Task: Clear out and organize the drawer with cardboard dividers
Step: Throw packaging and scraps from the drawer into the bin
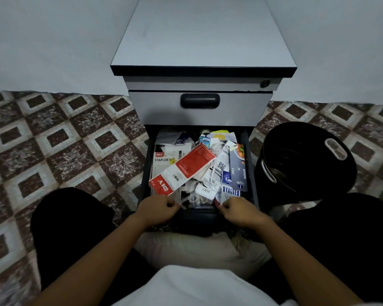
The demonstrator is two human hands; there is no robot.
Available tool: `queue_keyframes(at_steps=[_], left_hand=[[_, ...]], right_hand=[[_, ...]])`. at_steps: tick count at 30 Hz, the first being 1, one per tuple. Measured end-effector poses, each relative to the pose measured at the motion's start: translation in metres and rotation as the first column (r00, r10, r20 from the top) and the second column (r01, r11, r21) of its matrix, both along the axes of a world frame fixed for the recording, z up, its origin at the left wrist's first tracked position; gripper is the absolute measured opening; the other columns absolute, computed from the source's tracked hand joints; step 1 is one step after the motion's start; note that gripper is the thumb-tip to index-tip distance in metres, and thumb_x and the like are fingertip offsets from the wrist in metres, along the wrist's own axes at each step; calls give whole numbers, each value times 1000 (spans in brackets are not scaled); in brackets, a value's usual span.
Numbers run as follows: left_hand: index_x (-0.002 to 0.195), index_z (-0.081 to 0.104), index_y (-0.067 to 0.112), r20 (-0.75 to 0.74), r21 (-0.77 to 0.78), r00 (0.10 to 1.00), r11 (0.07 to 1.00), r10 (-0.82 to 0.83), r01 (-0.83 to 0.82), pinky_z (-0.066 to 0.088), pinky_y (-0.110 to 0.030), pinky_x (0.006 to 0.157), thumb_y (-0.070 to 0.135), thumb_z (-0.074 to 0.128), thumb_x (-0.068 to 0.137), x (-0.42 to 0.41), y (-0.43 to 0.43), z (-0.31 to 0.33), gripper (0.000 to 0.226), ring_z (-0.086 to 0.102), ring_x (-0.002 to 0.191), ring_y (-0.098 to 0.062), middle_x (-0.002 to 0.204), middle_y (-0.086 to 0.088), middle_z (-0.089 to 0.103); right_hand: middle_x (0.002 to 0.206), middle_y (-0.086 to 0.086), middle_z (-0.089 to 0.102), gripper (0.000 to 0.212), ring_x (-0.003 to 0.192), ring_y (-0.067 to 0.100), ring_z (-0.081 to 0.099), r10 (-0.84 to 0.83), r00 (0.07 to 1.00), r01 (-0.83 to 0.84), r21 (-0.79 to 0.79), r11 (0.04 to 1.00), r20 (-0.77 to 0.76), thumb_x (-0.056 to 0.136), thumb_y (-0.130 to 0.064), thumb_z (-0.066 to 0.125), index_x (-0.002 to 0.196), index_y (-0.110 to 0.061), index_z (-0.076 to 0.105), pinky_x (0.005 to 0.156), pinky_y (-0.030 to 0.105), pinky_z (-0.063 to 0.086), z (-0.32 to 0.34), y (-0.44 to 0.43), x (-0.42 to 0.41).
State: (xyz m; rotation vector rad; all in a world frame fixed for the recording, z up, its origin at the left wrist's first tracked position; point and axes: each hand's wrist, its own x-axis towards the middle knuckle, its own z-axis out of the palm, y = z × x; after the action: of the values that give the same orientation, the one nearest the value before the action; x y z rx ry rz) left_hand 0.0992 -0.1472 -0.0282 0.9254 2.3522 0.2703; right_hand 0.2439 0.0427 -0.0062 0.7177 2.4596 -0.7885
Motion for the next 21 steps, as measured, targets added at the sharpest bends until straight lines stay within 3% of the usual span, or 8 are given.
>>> queue_keyframes(at_steps=[2, 5, 10, 12, 15, 18, 21], left_hand=[[56, 51, 21, -2, -1, 1000, 1000, 0, 0, 38, -25, 60, 49, 44, 93, -1, -1, 1, 48, 55, 66, -14, 58, 6, 50], [73, 66, 15, -21, -11, 1000, 1000, 18, -18, 41, -25, 61, 52, 42, 93, -2, -2, 3, 48, 58, 67, -13, 65, 4, 57], [57, 52, 18, -65, 106, 980, 978, 186, -178, 31, -24, 48, 48, 43, 95, -2, 0, 11, 49, 49, 52, -8, 56, 5, 51], [73, 64, 13, -102, 221, 952, 940, 288, -260, 38, -25, 52, 41, 44, 96, -8, 5, 15, 41, 56, 62, -13, 68, 0, 60], [100, 63, 4, -94, 373, 912, 863, 400, -341, 42, -29, 71, 27, 51, 95, -24, 18, 16, 26, 58, 92, -25, 101, -12, 59], [126, 53, 4, -21, 369, 914, 853, 406, -370, 37, -32, 93, 18, 55, 92, -37, 32, 11, 36, 46, 119, -30, 130, -16, 45], [138, 40, 5, 37, 287, 946, 904, 321, -318, 33, -34, 103, 19, 57, 90, -45, 43, -1, 52, 38, 129, -31, 142, -17, 35]], right_hand=[[73, 12, 55, 49, 76, 28, 55, -17, 1000, 17, -38, 999, 20, 96, -36, 43, 54, -11, 47, 64, 28, 36, -1, 2, 1], [82, 19, 64, 43, 80, 30, 61, -39, 999, 42, -95, 995, 33, 94, -34, 46, 75, 0, 64, 67, 31, 43, -3, 5, 1], [93, 18, 67, 34, 90, 33, 63, -182, 982, 180, -46, 983, -56, 92, -30, 45, 86, -4, 67, 74, 32, 47, -3, 10, -4], [97, 21, 67, 31, 93, 36, 62, -325, 927, 333, 12, 943, -187, 93, -28, 44, 92, -7, 67, 77, 34, 48, -2, 16, -11], [107, 23, 61, 28, 98, 37, 59, -478, 792, 503, -38, 864, -381, 96, -23, 44, 107, -7, 65, 75, 30, 41, 0, 26, -25], [123, 23, 49, 34, 110, 39, 51, -558, 734, 562, -115, 819, -388, 98, -16, 40, 127, -6, 53, 84, 32, 39, -5, 35, -39], [118, 27, 54, 31, 106, 41, 53, -595, 731, 587, -136, 798, -334, 98, -10, 36, 123, -3, 52, 77, 32, 38, -26, 40, -50]])
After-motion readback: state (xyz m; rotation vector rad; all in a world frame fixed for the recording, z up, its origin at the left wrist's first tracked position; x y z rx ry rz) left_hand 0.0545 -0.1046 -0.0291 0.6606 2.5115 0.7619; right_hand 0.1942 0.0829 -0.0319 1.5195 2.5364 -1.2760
